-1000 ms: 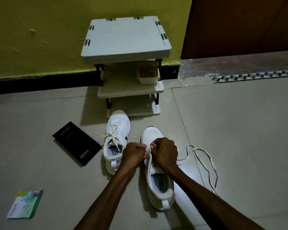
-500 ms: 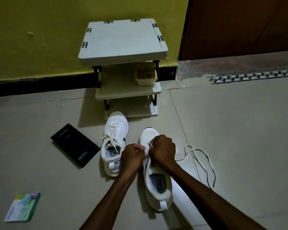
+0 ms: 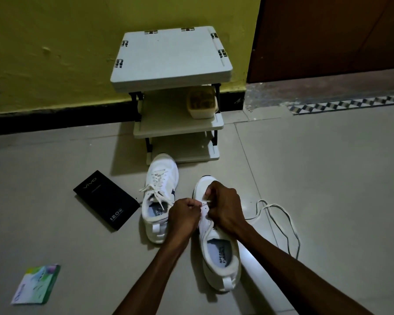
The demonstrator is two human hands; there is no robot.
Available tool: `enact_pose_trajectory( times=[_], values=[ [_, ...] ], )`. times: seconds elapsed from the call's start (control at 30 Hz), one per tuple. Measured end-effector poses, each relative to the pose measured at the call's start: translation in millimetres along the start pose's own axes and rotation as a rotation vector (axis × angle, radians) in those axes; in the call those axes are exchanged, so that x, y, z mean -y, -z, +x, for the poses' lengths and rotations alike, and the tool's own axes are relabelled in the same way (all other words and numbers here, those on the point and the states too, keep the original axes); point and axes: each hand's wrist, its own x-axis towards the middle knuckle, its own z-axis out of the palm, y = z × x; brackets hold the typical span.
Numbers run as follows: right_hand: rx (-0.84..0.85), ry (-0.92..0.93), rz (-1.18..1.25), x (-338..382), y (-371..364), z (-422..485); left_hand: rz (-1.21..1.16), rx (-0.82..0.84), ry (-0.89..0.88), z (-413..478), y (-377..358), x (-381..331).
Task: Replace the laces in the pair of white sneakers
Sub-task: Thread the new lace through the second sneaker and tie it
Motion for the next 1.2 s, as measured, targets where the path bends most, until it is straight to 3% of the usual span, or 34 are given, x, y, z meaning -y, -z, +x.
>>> enact_pose_trajectory(
  times=[0.23, 0.4, 0.8, 1.03, 1.2],
  values=[
    [-0.107, -0.041, 0.119, -10.7, -14.3, 5.0, 0.012, -0.020, -0.035, 0.0, -0.3, 2.0],
    [-0.209, 0.014, 0.047, -12.1, -17.6, 0.2, 0.088, -0.004, -0.108, 1.6, 0.0, 1.6],
    [0.070, 0.031, -0.150, -6.3, 3.9, 12.5, 0.149, -0.022, -0.071, -0.9, -0.2, -3.8],
    [-0.115, -0.002, 0.077, -9.4, -6.7, -1.6, 0.129, -0.002, -0.073, -2.2, 2.2, -4.1],
    [-0.117, -0.035, 0.077, -13.4, -8.6, -2.1, 0.126, 0.010, -0.093, -4.1, 4.1, -3.3]
  ],
)
